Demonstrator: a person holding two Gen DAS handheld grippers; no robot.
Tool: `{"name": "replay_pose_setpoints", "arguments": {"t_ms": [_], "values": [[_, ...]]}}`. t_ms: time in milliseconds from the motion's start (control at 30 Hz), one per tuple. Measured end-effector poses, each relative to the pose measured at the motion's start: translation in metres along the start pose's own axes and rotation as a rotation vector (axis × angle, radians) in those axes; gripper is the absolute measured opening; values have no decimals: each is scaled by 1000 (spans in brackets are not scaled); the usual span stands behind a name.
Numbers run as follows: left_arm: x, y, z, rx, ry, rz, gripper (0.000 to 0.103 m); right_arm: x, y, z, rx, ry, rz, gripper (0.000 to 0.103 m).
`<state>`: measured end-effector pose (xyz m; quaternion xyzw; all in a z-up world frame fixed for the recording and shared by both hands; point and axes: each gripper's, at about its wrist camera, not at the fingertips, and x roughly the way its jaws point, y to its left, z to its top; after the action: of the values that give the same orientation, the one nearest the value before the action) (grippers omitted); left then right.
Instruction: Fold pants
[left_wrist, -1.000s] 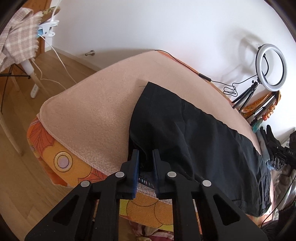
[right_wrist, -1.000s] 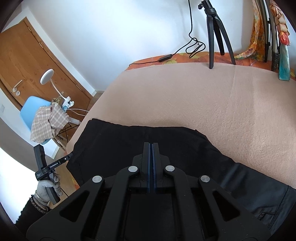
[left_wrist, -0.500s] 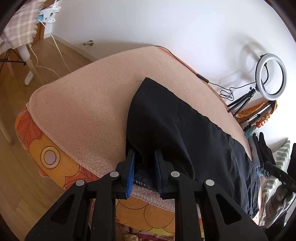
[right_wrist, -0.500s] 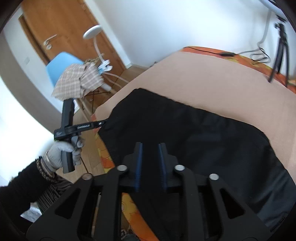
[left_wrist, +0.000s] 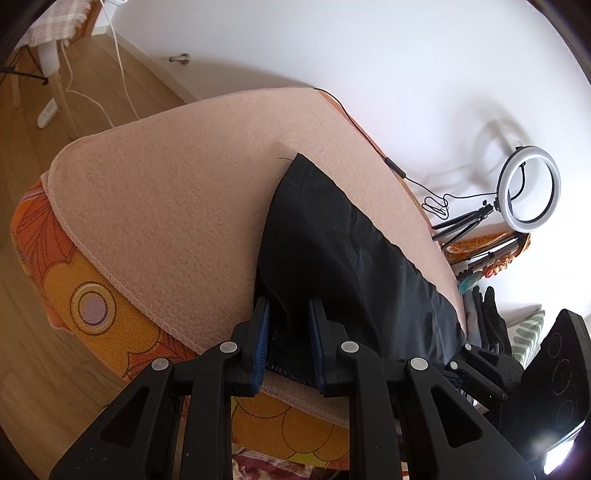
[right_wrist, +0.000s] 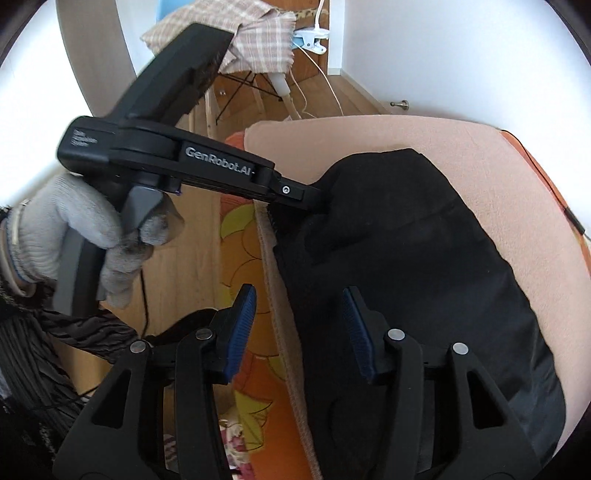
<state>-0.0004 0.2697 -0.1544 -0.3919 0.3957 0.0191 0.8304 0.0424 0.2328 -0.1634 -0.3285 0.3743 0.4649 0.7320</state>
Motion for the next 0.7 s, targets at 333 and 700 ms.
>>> {"name": "replay_pose_setpoints", "arguments": {"t_ms": [333,700], "values": [[-17,8,6,-54,-21,55,55,23,-18,14,66,29,-11,10],[-29,4,-5,-225,-26,-104,57,14,-61,-13,363,-12,164,7]]}}
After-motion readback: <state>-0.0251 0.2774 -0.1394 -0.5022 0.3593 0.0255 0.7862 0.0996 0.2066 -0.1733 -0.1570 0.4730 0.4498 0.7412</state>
